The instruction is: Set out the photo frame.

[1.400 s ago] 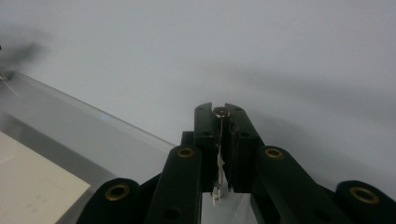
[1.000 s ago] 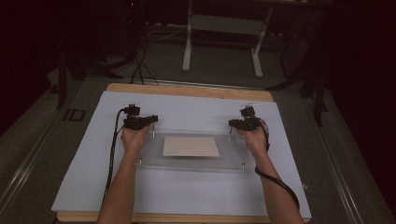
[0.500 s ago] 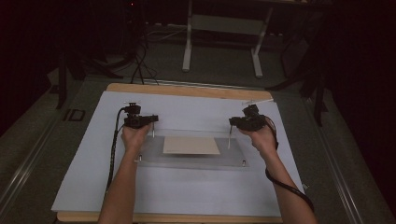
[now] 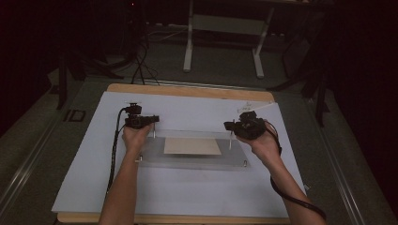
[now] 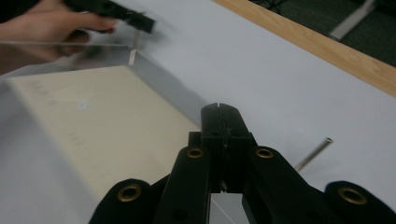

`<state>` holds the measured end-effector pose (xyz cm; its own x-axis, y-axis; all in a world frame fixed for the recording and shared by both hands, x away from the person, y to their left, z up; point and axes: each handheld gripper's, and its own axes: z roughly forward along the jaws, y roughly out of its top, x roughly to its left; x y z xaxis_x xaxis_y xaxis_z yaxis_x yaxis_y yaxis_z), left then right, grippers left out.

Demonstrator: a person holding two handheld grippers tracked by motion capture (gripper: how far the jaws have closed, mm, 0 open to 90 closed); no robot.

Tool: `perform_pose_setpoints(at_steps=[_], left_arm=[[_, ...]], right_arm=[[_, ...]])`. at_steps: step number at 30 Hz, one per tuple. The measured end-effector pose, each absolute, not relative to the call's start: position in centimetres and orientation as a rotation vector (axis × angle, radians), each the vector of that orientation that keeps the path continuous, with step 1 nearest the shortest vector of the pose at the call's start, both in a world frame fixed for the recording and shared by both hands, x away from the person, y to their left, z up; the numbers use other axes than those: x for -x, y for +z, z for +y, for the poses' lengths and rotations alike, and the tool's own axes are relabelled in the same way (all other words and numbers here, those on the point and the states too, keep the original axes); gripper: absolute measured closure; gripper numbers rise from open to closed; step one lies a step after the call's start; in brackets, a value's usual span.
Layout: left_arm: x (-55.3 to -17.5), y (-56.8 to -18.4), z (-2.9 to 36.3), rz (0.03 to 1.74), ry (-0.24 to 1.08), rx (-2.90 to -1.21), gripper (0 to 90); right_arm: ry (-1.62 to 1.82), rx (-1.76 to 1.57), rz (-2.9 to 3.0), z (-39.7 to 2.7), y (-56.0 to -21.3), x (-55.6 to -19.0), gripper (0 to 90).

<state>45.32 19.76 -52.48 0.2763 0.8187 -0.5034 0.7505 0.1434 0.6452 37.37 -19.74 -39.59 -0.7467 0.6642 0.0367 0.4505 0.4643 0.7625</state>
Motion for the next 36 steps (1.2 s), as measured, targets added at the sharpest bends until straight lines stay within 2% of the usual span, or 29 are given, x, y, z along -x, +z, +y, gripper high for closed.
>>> perform_pose_setpoints(at_steps=[11,23,36], left_arm=[[-45.5,-52.5,19.8,1.488,0.069,-1.602,81.6],[-45.7,-52.5,19.8,1.5,0.054,-1.602,81.5],[-45.8,-52.5,19.9,1.501,0.047,-1.598,81.3]], right_arm=[[1.192,-0.795,2.491,-18.1,-38.4,-32.7,90.0],[1.282,-0.699,2.548,-17.0,-39.3,-28.5,90.0],[1.373,-0.676,2.544,-16.3,-41.1,-26.4,90.0]])
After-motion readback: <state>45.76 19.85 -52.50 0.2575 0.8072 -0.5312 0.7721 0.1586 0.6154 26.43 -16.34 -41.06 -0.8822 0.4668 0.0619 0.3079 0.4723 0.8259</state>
